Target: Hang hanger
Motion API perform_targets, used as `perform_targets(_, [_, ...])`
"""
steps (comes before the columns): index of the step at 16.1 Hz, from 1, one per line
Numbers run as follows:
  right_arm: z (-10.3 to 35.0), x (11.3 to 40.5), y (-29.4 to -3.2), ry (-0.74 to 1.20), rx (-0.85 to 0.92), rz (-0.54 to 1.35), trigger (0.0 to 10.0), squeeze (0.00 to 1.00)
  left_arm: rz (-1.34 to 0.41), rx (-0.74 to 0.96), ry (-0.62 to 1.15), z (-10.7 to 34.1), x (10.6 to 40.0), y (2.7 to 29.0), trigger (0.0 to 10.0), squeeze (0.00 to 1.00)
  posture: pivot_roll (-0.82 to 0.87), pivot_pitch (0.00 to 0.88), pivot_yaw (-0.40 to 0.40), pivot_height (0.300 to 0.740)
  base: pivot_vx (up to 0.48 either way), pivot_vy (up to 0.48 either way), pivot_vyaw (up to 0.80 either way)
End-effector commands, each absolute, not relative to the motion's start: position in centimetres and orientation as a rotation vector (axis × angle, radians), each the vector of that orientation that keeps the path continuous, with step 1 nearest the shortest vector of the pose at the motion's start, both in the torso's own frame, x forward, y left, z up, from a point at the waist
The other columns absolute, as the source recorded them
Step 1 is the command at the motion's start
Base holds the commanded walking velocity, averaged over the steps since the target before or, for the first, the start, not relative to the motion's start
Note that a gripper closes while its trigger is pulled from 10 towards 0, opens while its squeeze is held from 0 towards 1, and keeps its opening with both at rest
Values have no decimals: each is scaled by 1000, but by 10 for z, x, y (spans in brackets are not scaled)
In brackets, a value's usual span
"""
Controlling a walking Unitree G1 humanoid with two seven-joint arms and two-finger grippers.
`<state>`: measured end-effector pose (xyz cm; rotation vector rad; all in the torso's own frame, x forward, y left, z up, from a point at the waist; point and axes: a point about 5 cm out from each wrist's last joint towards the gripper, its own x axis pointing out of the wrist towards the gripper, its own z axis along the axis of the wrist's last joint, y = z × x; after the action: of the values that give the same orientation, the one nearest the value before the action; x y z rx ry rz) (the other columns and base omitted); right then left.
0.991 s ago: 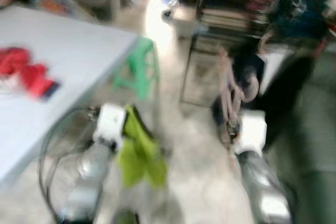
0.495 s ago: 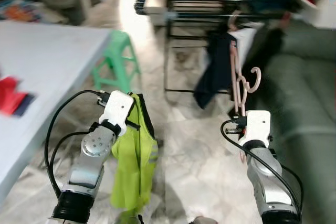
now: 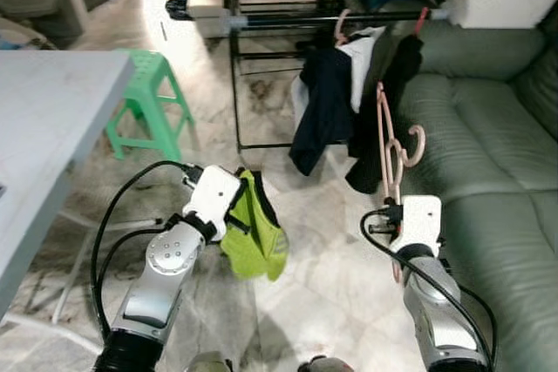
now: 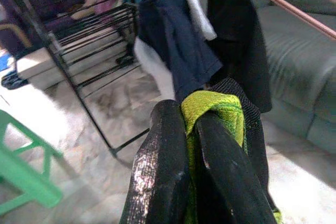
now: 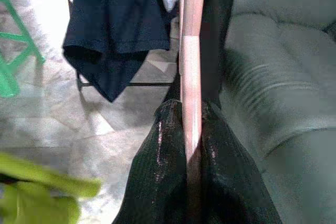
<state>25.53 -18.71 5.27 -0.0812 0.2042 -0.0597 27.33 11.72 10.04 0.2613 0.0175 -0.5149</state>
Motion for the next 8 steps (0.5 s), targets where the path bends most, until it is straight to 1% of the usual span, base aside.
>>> perform_targets(1, [58, 256, -191, 176, -81, -61, 10000, 0, -537, 263, -4, 104, 274, 117, 10000, 0, -16, 0, -8, 740, 0, 0, -800])
perform_targets(5, [59, 257, -199, 174, -93, -85, 10000, 0, -589, 282, -2, 103, 273, 118, 10000, 0, -30, 0, 8, 740, 0, 0, -800])
perform_targets(8, [60, 252, -201, 170, -105, -81, 10000, 0, -667, 308, -17, 103, 268, 111, 10000, 0, -29, 0, 9, 740, 286, 0, -800])
